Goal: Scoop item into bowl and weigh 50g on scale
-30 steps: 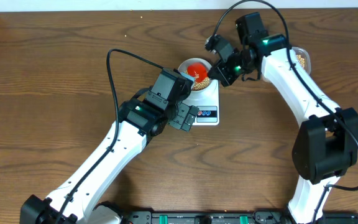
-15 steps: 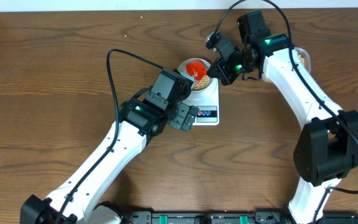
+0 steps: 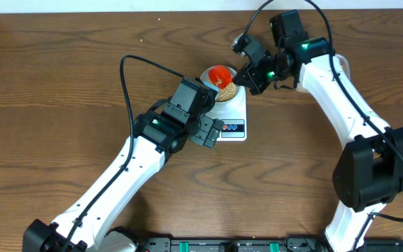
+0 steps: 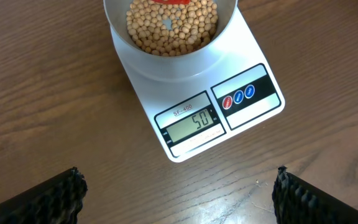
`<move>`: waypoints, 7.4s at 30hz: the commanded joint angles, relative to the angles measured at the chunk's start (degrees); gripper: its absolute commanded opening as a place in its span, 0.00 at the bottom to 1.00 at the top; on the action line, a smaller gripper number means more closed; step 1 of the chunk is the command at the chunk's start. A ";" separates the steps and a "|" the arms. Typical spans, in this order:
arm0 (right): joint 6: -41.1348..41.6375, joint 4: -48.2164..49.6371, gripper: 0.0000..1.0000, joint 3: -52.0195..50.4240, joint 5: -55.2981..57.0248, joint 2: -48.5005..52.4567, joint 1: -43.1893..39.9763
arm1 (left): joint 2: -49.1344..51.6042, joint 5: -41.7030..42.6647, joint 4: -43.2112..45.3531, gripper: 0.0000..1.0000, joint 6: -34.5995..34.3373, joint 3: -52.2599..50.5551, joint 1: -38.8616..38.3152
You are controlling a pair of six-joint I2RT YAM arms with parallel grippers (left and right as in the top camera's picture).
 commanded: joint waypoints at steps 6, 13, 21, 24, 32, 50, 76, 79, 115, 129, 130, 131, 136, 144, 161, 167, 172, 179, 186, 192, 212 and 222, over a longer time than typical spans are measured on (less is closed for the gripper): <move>2.54 -0.28 0.01 1.03 -18.82 -1.66 -7.76 | 0.04 -0.15 -0.15 0.98 -0.09 0.17 0.17; 2.89 -2.36 0.01 1.03 -27.17 -1.81 -16.02 | 0.04 -0.15 -0.15 0.98 -0.09 0.17 0.17; 1.01 -7.32 0.01 1.03 -21.81 -4.26 -26.95 | 0.04 -0.15 -0.15 0.98 -0.09 0.17 0.17; 0.22 -9.18 0.01 1.03 -16.04 -5.20 -31.01 | 0.04 -0.15 -0.15 0.98 -0.09 0.17 0.17; 1.25 -8.44 0.01 1.01 6.62 -5.31 -33.00 | 0.04 -0.15 -0.15 0.98 -0.09 0.17 0.17; 6.05 -6.86 0.01 1.01 59.43 -5.31 -13.22 | 0.04 -0.15 -0.13 0.98 -0.09 0.17 0.17; 37.64 -2.67 0.23 -2.08 17.75 -5.29 -22.05 | 0.04 -0.15 -0.15 0.98 -0.09 0.17 0.17; 38.51 -1.60 0.25 -3.87 16.98 -5.29 -22.12 | 0.04 -0.15 -0.13 0.98 -0.09 0.17 0.17; 26.21 -20.04 0.99 -5.79 9.07 -31.36 -26.21 | 0.04 -0.15 -0.13 0.98 -0.09 0.17 0.17; 25.64 -27.56 0.99 -5.79 15.37 -55.34 -26.21 | 0.04 -0.15 -0.15 0.98 -0.09 0.17 0.17; 24.74 -28.37 0.99 -5.79 15.69 -56.52 -26.21 | 0.04 -0.15 -0.15 0.98 -0.09 0.17 0.17; 23.30 -29.59 0.99 -5.79 15.78 -57.81 -26.21 | 0.04 -0.15 -0.13 0.98 -0.09 0.17 0.17; 20.63 -34.07 0.99 -6.23 19.37 -62.45 -26.21 | 0.04 -0.15 -0.13 0.98 -0.09 0.17 0.17; 20.52 -21.79 0.99 -18.82 25.09 -72.43 -26.21 | 0.04 -0.15 -0.15 0.98 -0.09 0.17 0.17; 19.74 29.59 0.99 -74.71 27.74 -102.33 -25.42 | 0.04 -0.15 -0.13 0.98 -0.09 0.17 0.17; 19.71 39.04 0.99 -85.26 28.48 -108.13 -23.89 | 0.04 -0.15 -0.13 0.98 -0.09 0.17 0.17; 19.74 45.81 0.99 -93.35 29.46 -112.24 -23.08 | 0.04 -0.15 -0.15 0.98 -0.09 0.17 0.17; 19.47 47.32 0.99 -96.65 30.32 -112.17 -22.27 | 0.04 -0.15 -0.13 0.98 -0.09 0.17 0.17; 19.52 44.94 0.99 -96.65 30.95 -112.13 -22.29 | 0.04 -0.15 -0.13 0.98 -0.09 0.17 0.17; 19.52 44.94 0.99 -96.65 30.95 -112.10 -22.29 | 0.04 -0.15 -0.15 0.98 -0.09 0.17 0.17; 19.52 44.94 0.99 -96.65 30.95 -112.10 -22.29 | 0.04 -0.15 -0.15 0.98 -0.09 0.17 0.17; 19.52 44.94 0.99 -96.65 30.95 -112.10 -22.29 | -3.10 -0.11 1.11 0.98 -0.72 0.15 4.17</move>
